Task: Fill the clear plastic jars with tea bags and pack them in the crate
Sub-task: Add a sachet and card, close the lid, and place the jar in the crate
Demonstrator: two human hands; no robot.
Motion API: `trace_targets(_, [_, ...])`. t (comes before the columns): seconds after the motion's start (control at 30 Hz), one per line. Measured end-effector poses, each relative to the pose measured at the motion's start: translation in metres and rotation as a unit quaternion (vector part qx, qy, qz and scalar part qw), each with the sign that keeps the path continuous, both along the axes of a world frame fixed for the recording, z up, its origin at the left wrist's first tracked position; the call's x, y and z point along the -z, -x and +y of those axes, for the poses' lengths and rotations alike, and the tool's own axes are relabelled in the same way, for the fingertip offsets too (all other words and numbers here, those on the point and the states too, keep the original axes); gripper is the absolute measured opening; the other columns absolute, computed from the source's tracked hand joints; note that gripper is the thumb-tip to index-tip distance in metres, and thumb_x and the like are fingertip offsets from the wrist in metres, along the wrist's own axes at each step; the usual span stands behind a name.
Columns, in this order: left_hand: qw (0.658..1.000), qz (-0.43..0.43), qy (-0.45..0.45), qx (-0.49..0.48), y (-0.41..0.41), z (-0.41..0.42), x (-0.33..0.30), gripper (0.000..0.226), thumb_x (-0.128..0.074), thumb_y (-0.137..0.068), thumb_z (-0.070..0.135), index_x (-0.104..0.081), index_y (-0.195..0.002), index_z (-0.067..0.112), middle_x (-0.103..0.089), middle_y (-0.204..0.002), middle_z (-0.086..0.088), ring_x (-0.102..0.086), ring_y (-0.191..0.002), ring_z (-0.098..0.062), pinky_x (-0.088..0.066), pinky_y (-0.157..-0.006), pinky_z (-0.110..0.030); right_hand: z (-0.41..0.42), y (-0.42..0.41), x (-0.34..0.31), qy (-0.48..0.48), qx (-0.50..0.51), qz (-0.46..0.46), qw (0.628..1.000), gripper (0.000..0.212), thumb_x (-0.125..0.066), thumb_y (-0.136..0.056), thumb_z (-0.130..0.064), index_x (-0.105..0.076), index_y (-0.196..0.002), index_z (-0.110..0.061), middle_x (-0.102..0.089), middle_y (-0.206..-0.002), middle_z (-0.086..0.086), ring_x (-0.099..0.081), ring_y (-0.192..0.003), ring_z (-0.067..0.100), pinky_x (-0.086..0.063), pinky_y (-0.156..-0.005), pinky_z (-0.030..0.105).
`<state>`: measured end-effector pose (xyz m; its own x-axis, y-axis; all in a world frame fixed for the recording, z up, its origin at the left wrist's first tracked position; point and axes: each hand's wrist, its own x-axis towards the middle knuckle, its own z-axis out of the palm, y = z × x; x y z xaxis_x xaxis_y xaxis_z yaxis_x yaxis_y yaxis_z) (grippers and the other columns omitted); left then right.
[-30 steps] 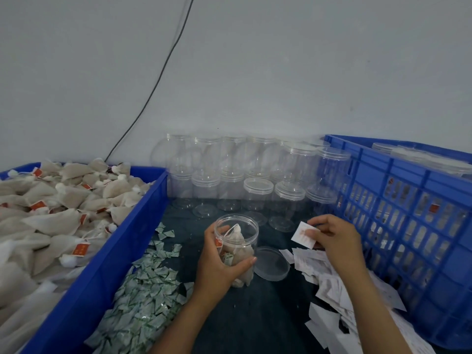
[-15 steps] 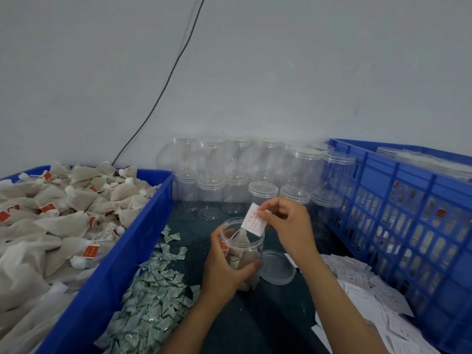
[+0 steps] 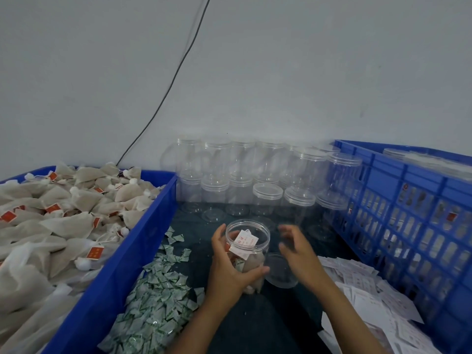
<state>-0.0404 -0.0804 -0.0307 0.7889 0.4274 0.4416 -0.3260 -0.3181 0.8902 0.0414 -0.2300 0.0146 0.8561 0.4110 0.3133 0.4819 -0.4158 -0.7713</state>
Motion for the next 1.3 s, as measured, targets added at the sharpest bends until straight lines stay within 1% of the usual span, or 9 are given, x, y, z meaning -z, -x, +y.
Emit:
trace_targets(0.13, [0.999,0.031,-0.015,0.021,0.000,0.003,0.002,0.110,-0.092,-0.054,0.014,-0.020,-0.136,0.028,-0.044,-0.135,0.010,-0.047,-0.122,0.003,-0.040,-0.102,-0.018,-0.018,-0.007,0.030,0.244,-0.091,0.064,0.963,0.085,-0.066,-0.087,-0.032,-0.010,-0.151,-0.025,-0.020,-0.154,0.003,-0.019,-0.141,0.022,-0.021,-0.117,0.036])
trace_targets(0.2, [0.999,0.046,-0.020,0.016,0.000,0.004,0.003,0.102,-0.091,-0.056,0.015,-0.020,-0.126,0.034,-0.046,-0.130,0.012,-0.049,-0.113,0.013,-0.041,-0.093,-0.008,-0.020,-0.009,0.035,0.264,-0.074,0.035,0.961,0.095,-0.070,-0.082,-0.039,-0.006,-0.151,-0.027,-0.017,-0.155,0.002,-0.017,-0.142,0.023,-0.019,-0.117,0.036])
trace_targets(0.33, [0.998,0.045,-0.034,-0.005,0.004,0.003,0.003,0.096,-0.092,-0.056,0.021,-0.022,-0.119,0.042,-0.053,-0.126,0.008,-0.055,-0.110,0.002,-0.047,-0.093,-0.022,-0.020,-0.009,0.032,0.201,-0.029,-0.007,0.979,0.101,-0.077,-0.074,-0.043,-0.010,-0.149,-0.031,-0.029,-0.147,0.003,-0.024,-0.136,0.021,-0.024,-0.114,0.033])
trace_targets(0.5, [0.995,0.002,-0.094,-0.022,0.009,0.005,-0.005,0.100,-0.090,-0.052,0.037,-0.029,-0.128,0.058,-0.051,-0.127,0.016,-0.052,-0.116,-0.001,-0.048,-0.093,-0.024,-0.024,-0.008,0.023,0.184,0.001,-0.111,0.977,0.109,-0.080,-0.070,-0.032,-0.002,-0.144,-0.048,-0.017,-0.151,-0.006,-0.002,-0.144,0.017,-0.010,-0.119,0.047])
trace_targets(0.67, [0.993,0.015,-0.119,0.015,0.011,0.006,-0.009,0.104,-0.089,-0.053,0.041,-0.030,-0.137,0.058,-0.050,-0.131,0.020,-0.050,-0.121,0.002,-0.049,-0.095,-0.021,-0.034,0.004,0.001,-0.087,-0.114,0.024,0.989,0.119,-0.092,-0.050,-0.029,-0.018,-0.139,-0.057,-0.047,-0.131,-0.006,-0.054,-0.118,0.006,-0.048,-0.096,0.026])
trace_targets(0.83, [0.987,0.036,-0.153,0.036,0.014,0.003,-0.007,0.101,-0.085,-0.054,0.048,-0.025,-0.134,0.056,-0.048,-0.128,0.024,-0.053,-0.116,0.002,-0.050,-0.095,-0.026,-0.025,0.014,-0.007,-0.260,-0.156,0.092,0.949,0.078,-0.079,-0.063,-0.045,-0.043,-0.132,-0.045,-0.062,-0.121,0.002,-0.064,-0.110,0.019,-0.056,-0.087,0.038])
trace_targets(1.0, [0.983,0.065,-0.167,0.045,0.013,-0.001,-0.006,0.091,-0.086,-0.048,0.051,-0.024,-0.115,0.055,-0.053,-0.117,0.018,-0.060,-0.099,0.001,-0.054,-0.080,-0.020,-0.002,0.035,-0.005,-0.177,-0.109,-0.079,0.975,0.049,-0.059,-0.082,-0.059,-0.052,-0.128,-0.043,-0.050,-0.124,-0.012,-0.052,-0.119,0.009,-0.048,-0.093,0.022])
trace_targets(1.13, [0.994,0.039,-0.063,0.083,0.012,0.000,-0.005,0.091,-0.093,-0.047,0.037,-0.041,-0.120,0.046,-0.054,-0.123,0.008,-0.062,-0.105,-0.006,-0.054,-0.081,-0.022,0.000,0.033,-0.005,-0.161,-0.081,-0.096,0.979,0.044,-0.063,-0.088,-0.037,-0.050,-0.130,-0.044,-0.045,-0.117,-0.011,-0.051,-0.110,-0.004,-0.044,-0.087,0.009])
trace_targets(1.3, [0.971,0.068,0.186,0.132,0.011,-0.001,-0.011,0.113,-0.095,-0.041,0.027,-0.033,-0.134,0.037,-0.060,-0.121,-0.004,-0.065,-0.107,-0.022,-0.057,-0.083,-0.033,0.005,0.034,0.003,-0.245,0.007,-0.048,0.968,0.044,-0.062,-0.090,-0.018,-0.054,-0.131,-0.033,-0.049,-0.115,0.000,-0.050,-0.101,-0.013,-0.038,-0.082,-0.001])
